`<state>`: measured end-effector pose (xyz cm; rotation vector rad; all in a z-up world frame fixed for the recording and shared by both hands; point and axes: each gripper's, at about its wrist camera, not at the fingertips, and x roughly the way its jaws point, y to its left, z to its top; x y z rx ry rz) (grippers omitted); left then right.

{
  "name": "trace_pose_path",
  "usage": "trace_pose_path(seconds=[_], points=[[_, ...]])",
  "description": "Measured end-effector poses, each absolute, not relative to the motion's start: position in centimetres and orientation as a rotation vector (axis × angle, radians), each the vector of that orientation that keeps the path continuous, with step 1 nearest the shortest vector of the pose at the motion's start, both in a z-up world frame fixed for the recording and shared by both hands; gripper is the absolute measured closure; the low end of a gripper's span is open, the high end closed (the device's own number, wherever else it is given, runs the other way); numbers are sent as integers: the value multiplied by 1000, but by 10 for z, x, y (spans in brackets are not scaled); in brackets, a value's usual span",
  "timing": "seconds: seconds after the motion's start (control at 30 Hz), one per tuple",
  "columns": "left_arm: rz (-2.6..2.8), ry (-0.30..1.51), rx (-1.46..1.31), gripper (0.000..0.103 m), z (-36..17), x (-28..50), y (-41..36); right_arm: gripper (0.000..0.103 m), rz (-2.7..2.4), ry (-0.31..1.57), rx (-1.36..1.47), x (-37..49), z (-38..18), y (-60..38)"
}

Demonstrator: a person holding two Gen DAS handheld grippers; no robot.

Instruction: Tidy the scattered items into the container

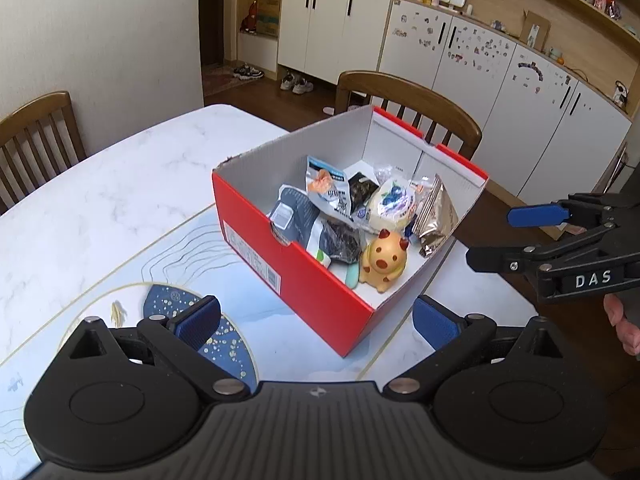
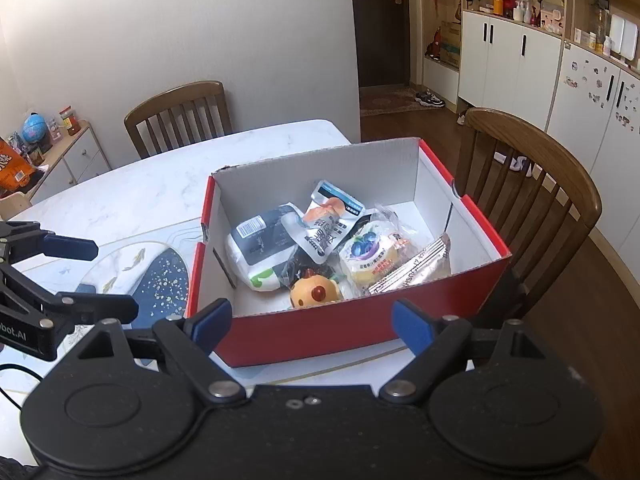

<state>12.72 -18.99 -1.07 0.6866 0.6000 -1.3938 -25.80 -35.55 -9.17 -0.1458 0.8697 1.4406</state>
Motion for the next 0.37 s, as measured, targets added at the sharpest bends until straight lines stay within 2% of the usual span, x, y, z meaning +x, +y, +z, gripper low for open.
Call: trace_pose_path(seconds=[0.37], points=[[-1435,587,704,0,-12,122,-188,15,1422,878,-141,-261,-92,-359]])
